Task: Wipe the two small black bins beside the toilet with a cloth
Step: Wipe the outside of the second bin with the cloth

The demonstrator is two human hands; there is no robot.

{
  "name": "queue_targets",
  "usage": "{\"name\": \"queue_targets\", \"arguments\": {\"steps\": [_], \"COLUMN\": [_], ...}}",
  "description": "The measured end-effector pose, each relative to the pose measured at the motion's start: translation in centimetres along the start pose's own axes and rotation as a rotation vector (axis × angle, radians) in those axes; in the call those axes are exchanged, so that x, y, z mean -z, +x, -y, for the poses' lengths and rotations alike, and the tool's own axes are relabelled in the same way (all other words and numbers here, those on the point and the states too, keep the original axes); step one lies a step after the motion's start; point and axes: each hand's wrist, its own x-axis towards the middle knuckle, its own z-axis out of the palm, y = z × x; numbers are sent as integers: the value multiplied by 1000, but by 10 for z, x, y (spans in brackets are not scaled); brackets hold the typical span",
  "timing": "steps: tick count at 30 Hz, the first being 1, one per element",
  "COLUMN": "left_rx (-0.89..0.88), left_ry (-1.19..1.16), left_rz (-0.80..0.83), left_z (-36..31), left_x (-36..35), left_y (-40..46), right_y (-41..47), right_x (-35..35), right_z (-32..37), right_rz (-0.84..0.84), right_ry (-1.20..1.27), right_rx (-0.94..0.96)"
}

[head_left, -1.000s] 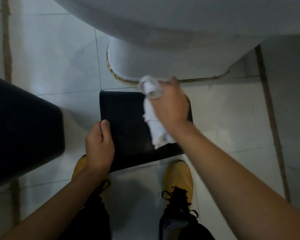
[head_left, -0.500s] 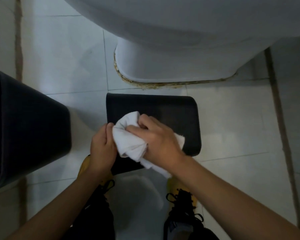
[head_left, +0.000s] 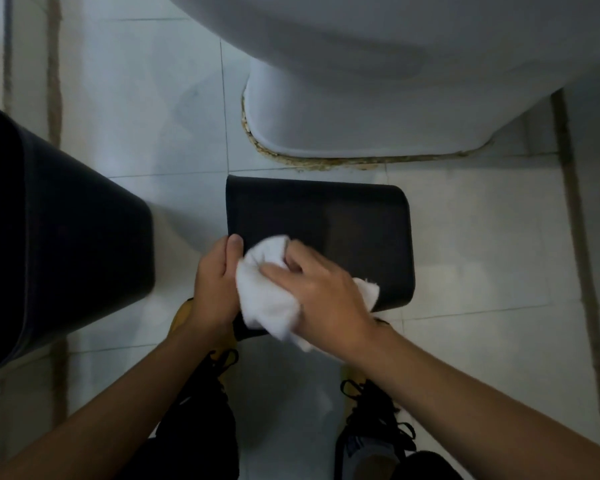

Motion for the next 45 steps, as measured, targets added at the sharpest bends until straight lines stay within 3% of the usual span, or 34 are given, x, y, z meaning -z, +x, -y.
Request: {"name": "queue_targets", "arguments": {"steps": [5,8,10,12,14,19,24,29,35,39,43,45], "left_rx": [15,14,25,31,35,7,4,46,2,51,191,223], "left_ry": [61,60,55,57,81,114,120,130,137,50,-103,-157], "left_rz": [-4,6,8,11,-1,9,32,42,48,96,146,133], "left_z": [-7,-6,-7,-8,-8,-6,-8,-8,-17,-15,-25,-34], "left_x": [-1,-1,0,-1,-3,0,3,2,3,10,13,12], "left_y": [3,2,3,2,2,2,3,4,3,7,8,16], "right_y": [-67,-78,-73,-62,-50,-31,-57,-92,-41,-14,0,14], "right_x": [27,44,41,32,18,-23,-1,33,-2,4,36,46], "right_z": [-58,-73,-72,-61,-40,10,-36,-83,-25,-9,-19,-27], "right_rz": [16,-111,-313,-400,-367,-223,-99,-85,-99,-97,-209,-181], "right_ry": [-56,-36,5,-73,-102,-28,-182,-278,-106,127,586,698], "right_rx": [215,-76,-320,-419,-346,72,339,266,335,134,-357,-611]}}
